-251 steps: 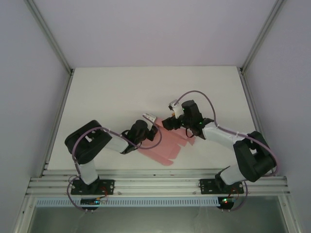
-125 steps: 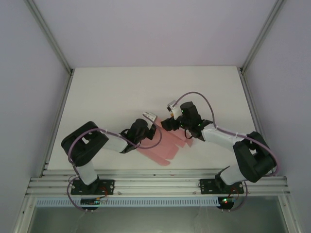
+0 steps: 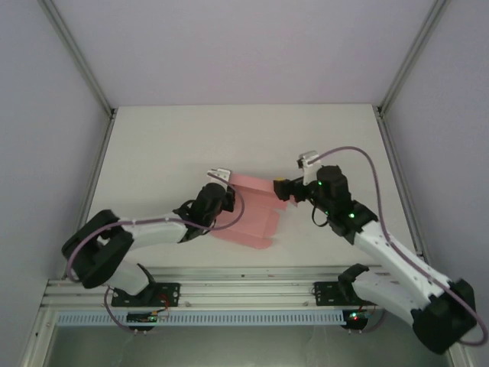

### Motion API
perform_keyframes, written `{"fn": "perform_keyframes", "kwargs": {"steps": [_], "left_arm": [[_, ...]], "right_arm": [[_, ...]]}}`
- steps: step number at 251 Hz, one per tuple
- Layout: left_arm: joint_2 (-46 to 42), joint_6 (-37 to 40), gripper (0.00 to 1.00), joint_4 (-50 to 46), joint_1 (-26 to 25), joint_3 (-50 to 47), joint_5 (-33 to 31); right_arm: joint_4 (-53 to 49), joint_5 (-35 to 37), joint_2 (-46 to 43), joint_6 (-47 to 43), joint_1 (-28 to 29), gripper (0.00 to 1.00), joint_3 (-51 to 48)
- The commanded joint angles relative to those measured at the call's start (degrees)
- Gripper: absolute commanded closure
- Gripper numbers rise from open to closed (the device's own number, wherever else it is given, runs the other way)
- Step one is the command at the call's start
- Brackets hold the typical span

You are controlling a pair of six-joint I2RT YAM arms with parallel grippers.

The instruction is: Assemble paper box

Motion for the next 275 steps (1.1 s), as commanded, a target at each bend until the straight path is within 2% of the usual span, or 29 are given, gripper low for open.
{"fn": "perform_keyframes", "kwargs": {"steps": [1, 41, 87, 131, 160, 187, 236, 275], "left_arm": [[-4.1, -6.0, 1.0, -9.1, -0.3, 0.6, -3.2], [-8.1, -6.7, 1.0, -10.5, -0.4, -0.6, -0.8], [-8.6, -6.9, 1.0, -12.0, -0.6, -0.5, 1.0], [-8.4, -6.4, 1.0, -11.7, -1.1, -0.2, 2.1], [-8.2, -7.2, 1.0, -11.7, -1.0, -0.1, 2.5], [-7.8, -7.8, 1.0, -11.4, -1.1, 0.2, 3.2], [-6.7, -10.9, 1.0, -10.0, -1.2, 0.0, 4.7], [-6.7, -13.5, 1.0, -7.1, -1.1, -0.6, 7.0]], "right_arm": [[-8.7, 5.2, -5.3, 3.1, -0.6, 0.01, -2.5], [-6.4, 3.5, -8.2, 5.8, -0.7, 0.01, -4.6], [-1.6, -2.5, -4.3, 7.6, -0.6, 0.01, -3.8], [-0.7, -1.3, 0.0, 7.7, -0.3, 0.01, -3.8], [3.5, -3.7, 3.2, 8.2, 0.8, 0.01, -5.0], [9.6, -5.7, 6.2, 8.5, 2.8, 0.01, -6.3], [27.3, -1.9, 9.9, 11.8, 6.9, 0.01, -10.5], [39.1, -0.7, 11.9, 14.8, 8.0, 0.01, -14.0]]}}
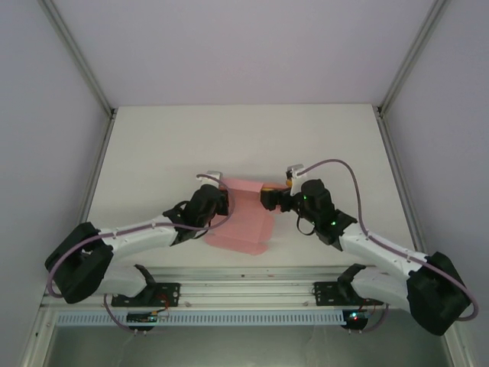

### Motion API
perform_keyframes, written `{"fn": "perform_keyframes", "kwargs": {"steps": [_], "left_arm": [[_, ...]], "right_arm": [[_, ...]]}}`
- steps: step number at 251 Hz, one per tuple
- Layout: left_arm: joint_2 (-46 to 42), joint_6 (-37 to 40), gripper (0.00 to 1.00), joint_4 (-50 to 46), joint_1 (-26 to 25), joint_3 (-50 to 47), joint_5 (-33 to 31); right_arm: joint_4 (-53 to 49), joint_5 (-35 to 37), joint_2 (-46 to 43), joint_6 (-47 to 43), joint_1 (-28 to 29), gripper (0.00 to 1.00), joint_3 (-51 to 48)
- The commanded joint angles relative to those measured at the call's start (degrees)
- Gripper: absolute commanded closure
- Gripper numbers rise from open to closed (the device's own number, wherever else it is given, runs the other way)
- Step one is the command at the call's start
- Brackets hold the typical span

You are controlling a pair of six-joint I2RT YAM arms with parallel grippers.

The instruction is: Assemble paper box

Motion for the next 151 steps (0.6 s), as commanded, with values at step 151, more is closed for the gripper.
{"fn": "perform_keyframes", "kwargs": {"steps": [151], "left_arm": [[-12.5, -6.4, 1.0, -1.7, -0.6, -4.7, -9.4]], "right_arm": [[-31.9, 9.1, -28.4, 3.5, -3.7, 0.01, -5.7]]}}
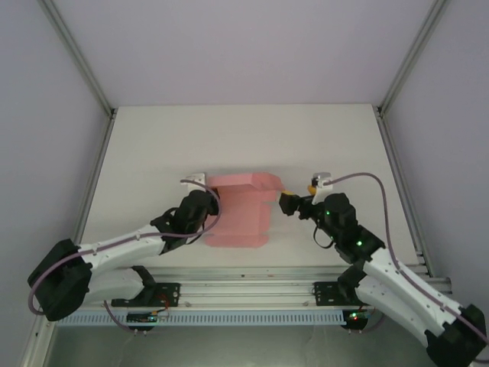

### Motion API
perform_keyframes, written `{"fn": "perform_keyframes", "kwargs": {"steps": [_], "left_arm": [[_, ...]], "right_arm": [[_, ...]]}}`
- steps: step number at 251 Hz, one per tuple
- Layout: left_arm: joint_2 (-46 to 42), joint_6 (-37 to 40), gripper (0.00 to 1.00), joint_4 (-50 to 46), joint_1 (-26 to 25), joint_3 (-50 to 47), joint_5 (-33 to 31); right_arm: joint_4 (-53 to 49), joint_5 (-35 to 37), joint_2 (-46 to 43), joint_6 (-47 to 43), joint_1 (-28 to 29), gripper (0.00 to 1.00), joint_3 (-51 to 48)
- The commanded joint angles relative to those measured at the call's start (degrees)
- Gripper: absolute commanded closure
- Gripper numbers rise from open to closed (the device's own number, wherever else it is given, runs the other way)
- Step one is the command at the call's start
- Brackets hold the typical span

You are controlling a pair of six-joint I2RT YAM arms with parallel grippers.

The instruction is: Assemble paper box

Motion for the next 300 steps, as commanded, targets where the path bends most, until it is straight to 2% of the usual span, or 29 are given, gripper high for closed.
{"fn": "perform_keyframes", "kwargs": {"steps": [1, 49, 112, 155, 179, 247, 300], "left_arm": [[-2.4, -0.8, 1.0, -0.8, -0.1, -0.3, -2.8], [-3.7, -0.9, 1.0, -2.1, 0.1, 0.2, -2.8], [-3.3, -1.5, 1.0, -1.8, 0.1, 0.4, -1.9], [-2.6, -1.8, 1.0, -2.6, 0.1, 1.4, -1.3], [-2.6, -1.9, 1.0, -2.4, 0.1, 1.6, -0.8], [-1.8, -1.7, 1.0, -1.3, 0.1, 1.7, 0.7], [-1.0, -1.9, 1.0, -0.7, 0.1, 2.1, 1.5]], "right_arm": [[-11.0, 2.0, -3.9, 1.1, -1.7, 0.01, -3.1], [-3.1, -5.8, -1.8, 2.4, -5.0, 0.01, -6.8], [13.5, -7.5, 8.0, -0.3, -5.4, 0.01, -7.6], [25.2, -12.1, 14.5, -2.5, -5.4, 0.01, -7.2], [27.3, -15.3, 17.3, -3.7, -5.4, 0.01, -5.5], [31.6, -18.9, 22.8, -3.7, -4.9, 0.01, -2.1], [29.0, -19.6, 26.8, -5.7, -3.0, 0.01, 1.5]]}}
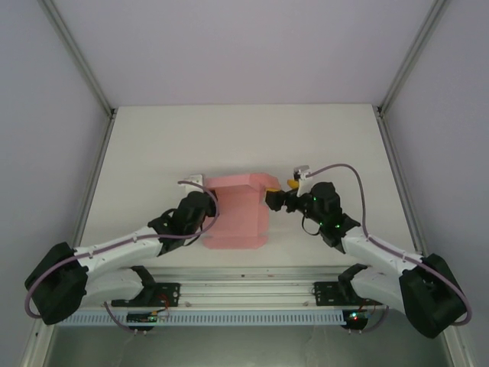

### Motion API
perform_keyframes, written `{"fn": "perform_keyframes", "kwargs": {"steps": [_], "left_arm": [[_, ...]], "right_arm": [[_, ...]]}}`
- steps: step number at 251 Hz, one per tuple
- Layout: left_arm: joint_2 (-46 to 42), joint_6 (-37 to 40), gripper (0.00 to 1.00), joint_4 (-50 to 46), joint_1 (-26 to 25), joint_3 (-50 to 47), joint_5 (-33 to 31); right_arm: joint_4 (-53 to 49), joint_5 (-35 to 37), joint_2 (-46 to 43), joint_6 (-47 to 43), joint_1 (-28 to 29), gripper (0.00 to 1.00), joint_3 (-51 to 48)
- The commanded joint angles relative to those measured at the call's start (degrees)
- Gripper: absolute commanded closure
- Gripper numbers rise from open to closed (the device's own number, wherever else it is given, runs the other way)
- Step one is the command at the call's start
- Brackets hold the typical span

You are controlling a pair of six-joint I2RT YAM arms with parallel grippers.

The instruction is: Assemble paper box

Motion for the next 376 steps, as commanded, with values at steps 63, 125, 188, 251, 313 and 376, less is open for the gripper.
{"fn": "perform_keyframes", "kwargs": {"steps": [63, 125, 188, 251, 313, 376], "left_arm": [[-0.5, -1.2, 1.0, 2.4, 0.1, 2.7, 1.9], [-1.7, -1.7, 1.0, 2.2, 0.1, 1.7, 1.3], [-3.2, -1.6, 1.0, -0.7, 1.2, 0.6, -0.3], [-5.7, -0.1, 1.0, -3.9, 4.2, -0.7, 1.8], [-7.4, 3.5, 1.0, -3.0, 4.9, -1.7, 5.8], [-6.4, 4.3, 1.0, -3.2, 4.9, -0.5, 7.8]], "right_arm": [[0.8, 3.6, 9.1, -3.7, 7.0, 0.01, 5.5], [0.0, 11.3, 13.6, -4.1, 11.2, 0.01, 7.5], [-4.6, 10.7, 3.2, -4.9, 10.0, 0.01, 3.3], [-23.6, 9.3, -20.7, -7.5, 7.0, 0.01, 1.1], [-31.6, 5.3, -31.5, -5.6, -5.7, 0.01, 4.5], [-30.0, -12.1, -14.7, -3.5, -14.8, 0.03, 11.3]]}}
